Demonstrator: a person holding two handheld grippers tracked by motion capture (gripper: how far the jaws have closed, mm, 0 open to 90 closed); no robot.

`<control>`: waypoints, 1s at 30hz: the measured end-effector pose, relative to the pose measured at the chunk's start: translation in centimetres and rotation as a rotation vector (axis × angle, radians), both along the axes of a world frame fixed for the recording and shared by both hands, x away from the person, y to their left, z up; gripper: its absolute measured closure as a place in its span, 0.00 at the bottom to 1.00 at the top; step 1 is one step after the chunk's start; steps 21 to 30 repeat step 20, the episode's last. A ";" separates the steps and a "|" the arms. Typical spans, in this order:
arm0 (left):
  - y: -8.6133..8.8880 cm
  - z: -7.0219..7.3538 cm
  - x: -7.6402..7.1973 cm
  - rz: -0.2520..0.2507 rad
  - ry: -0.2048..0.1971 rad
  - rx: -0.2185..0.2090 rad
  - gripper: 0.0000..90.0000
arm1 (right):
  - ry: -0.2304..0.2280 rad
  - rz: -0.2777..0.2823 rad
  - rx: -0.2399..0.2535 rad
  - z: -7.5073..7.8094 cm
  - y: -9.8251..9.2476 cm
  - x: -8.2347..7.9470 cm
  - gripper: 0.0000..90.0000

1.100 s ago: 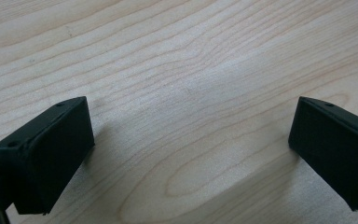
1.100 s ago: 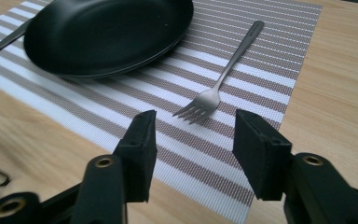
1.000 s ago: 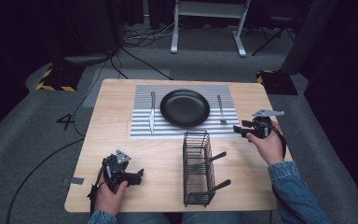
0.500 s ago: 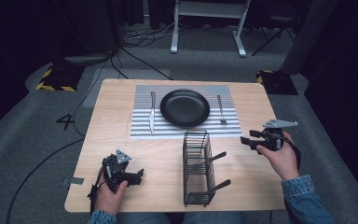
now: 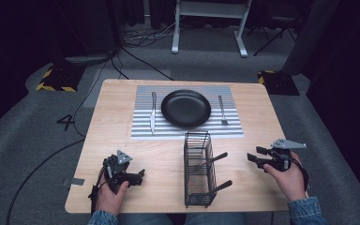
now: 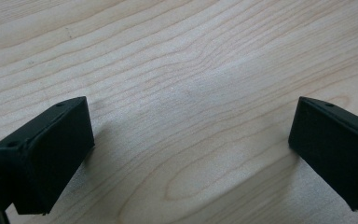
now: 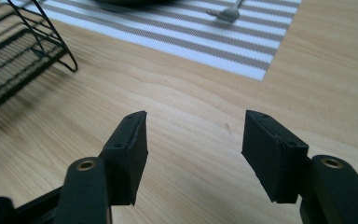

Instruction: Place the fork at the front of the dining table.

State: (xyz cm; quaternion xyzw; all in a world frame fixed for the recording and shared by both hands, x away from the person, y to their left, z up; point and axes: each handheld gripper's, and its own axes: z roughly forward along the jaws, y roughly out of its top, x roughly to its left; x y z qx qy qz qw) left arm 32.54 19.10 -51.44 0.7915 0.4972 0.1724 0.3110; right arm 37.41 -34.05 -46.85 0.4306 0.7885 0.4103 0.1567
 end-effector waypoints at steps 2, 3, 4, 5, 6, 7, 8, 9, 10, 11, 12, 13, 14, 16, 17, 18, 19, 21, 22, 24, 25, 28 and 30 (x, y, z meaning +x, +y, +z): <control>0.0 0.0 0.0 -0.001 0.000 0.001 0.00 | 0.005 -0.021 -0.012 -1.1 -0.2 -0.4 0.45; 0.0 0.0 0.0 -0.001 0.000 0.001 0.00 | 0.005 -0.021 -0.012 -1.1 -0.2 -0.4 0.45; 0.0 0.0 0.0 0.000 0.000 0.001 0.00 | 0.008 -0.029 -0.027 -1.8 -0.3 -0.8 0.45; 0.0 0.0 0.0 0.000 0.001 0.001 0.00 | 0.005 -0.030 -0.029 -2.1 -0.3 -0.9 0.45; 0.0 0.0 0.0 0.000 0.000 0.000 0.00 | 0.007 -0.034 -0.032 -2.4 -0.3 -1.1 0.45; 0.0 0.0 0.0 0.000 0.000 0.000 0.00 | 0.007 -0.034 -0.032 -2.4 -0.3 -1.1 0.45; 0.0 0.0 0.0 0.000 0.000 0.000 0.00 | 0.007 -0.035 -0.036 -2.6 -0.3 -1.1 0.44; 0.0 0.0 0.0 -0.001 0.001 0.001 0.00 | 0.017 -0.039 -0.046 -3.1 -0.3 -1.3 0.43; 0.0 0.0 0.0 -0.001 0.002 0.001 0.00 | 0.018 -0.039 -0.050 -3.2 -0.2 -1.3 0.43; 0.0 0.0 0.0 -0.001 0.002 0.001 0.00 | 0.019 -0.043 -0.057 -3.4 -0.2 -1.4 0.41; 0.0 0.0 0.0 0.000 0.001 0.001 0.00 | 0.019 -0.043 -0.057 -3.4 -0.2 -1.4 0.41; 0.0 0.0 0.0 0.000 0.000 0.000 0.00 | 0.005 -0.048 -0.091 -3.8 0.0 -1.5 0.36; 0.0 0.0 0.0 0.000 0.001 0.000 0.00 | -0.007 -0.047 -0.098 -3.9 0.1 -1.5 0.34; 0.0 0.0 0.0 0.000 0.000 0.001 0.00 | -0.016 -0.040 -0.133 -4.0 0.4 -1.6 0.27; 0.0 0.0 0.0 0.000 0.000 0.001 0.00 | -0.014 -0.043 -0.142 -4.0 0.5 -1.6 0.19; 0.0 0.0 0.0 0.000 0.000 0.000 0.00 | -0.003 -0.056 -0.152 -4.1 0.6 -1.5 0.15; 0.0 0.0 0.0 0.000 0.000 0.000 0.00 | -0.002 -0.056 -0.152 -4.1 0.6 -1.5 0.15; 0.0 0.0 0.0 0.000 0.000 0.000 0.00 | -0.002 -0.056 -0.152 -4.1 0.6 -1.5 0.15; 0.0 0.0 0.0 0.000 0.000 0.000 0.00 | -0.002 -0.056 -0.152 -4.1 0.6 -1.5 0.15; 0.0 0.0 0.0 0.000 0.000 0.000 0.00 | -0.002 -0.056 -0.152 -4.1 0.6 -1.5 0.15; 0.0 0.0 0.0 0.000 0.000 0.000 0.00 | -0.002 -0.056 -0.152 -4.1 0.6 -1.5 0.15; 0.0 0.0 0.0 0.000 0.000 0.000 0.00 | -0.002 -0.056 -0.152 -4.1 0.6 -1.5 0.15; 0.0 0.0 0.0 0.000 0.000 0.000 0.00 | -0.002 -0.056 -0.152 -4.1 0.6 -1.5 0.15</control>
